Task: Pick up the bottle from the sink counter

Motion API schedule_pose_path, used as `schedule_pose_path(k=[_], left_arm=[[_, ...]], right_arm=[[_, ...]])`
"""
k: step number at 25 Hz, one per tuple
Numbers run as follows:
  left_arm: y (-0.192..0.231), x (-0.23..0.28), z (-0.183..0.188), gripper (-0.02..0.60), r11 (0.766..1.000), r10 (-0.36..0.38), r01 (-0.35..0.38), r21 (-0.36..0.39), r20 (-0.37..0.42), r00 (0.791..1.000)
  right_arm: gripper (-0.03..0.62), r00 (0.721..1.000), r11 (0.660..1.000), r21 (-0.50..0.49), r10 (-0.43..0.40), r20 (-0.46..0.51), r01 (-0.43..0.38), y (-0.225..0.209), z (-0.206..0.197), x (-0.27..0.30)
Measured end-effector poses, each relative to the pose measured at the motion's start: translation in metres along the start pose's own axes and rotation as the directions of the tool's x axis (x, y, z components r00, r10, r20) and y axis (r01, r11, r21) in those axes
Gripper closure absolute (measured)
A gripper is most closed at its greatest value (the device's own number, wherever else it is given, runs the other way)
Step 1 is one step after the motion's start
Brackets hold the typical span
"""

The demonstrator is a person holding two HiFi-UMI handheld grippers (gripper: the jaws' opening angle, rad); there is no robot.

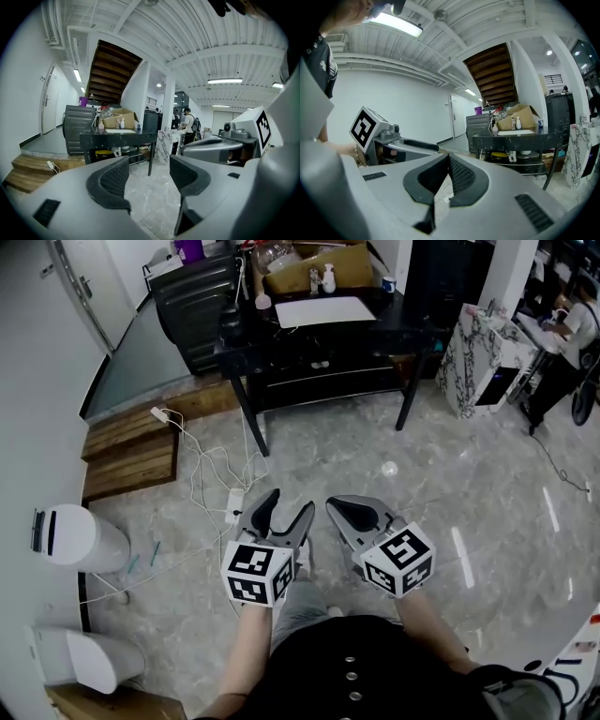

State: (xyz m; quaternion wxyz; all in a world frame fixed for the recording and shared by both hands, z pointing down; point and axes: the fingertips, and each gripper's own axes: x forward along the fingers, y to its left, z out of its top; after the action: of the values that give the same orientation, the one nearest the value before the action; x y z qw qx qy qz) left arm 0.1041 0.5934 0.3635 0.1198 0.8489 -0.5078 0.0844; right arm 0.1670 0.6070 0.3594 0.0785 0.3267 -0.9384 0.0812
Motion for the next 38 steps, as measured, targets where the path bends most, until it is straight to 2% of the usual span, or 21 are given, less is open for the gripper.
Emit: schedule_pose_path(k=[5, 12, 22, 30, 38], left_arm=[[0.047, 0.036, 0.015, 0.313, 1.000, -0.011, 0.011, -0.014, 0.017, 1.000], [0.123, 0.089, 0.046, 0.313, 0.999, -0.031, 0.031, -0.010, 0.015, 0.999], [0.221, 0.142, 0.093, 0.313, 0.996, -0.093, 0.093, 0.018, 0.032, 0.995], [0.252, 0.165, 0.105, 0.313, 0.991, -0.135, 0.135, 0.004, 0.032, 0.990], [0.271, 0.175, 0.100, 0.313, 0.992, -0.121, 0.122, -0.020, 0.023, 0.992]], right_arm=[[0.591, 0.999, 0.999, 0.013, -0.031, -0.012, 0.031, -0.033, 0.006, 0.046], [0.591, 0.996, 0.996, 0.009, -0.086, -0.012, 0.086, -0.084, 0.037, 0.123], [0.591, 0.993, 0.993, 0.015, -0.117, 0.016, 0.117, -0.122, 0.077, 0.228], [0.591, 0.988, 0.988, 0.014, -0.150, -0.020, 0.151, -0.137, 0.082, 0.260], [0.591, 0.991, 0.991, 0.040, -0.126, -0.034, 0.128, -0.147, 0.079, 0.279]])
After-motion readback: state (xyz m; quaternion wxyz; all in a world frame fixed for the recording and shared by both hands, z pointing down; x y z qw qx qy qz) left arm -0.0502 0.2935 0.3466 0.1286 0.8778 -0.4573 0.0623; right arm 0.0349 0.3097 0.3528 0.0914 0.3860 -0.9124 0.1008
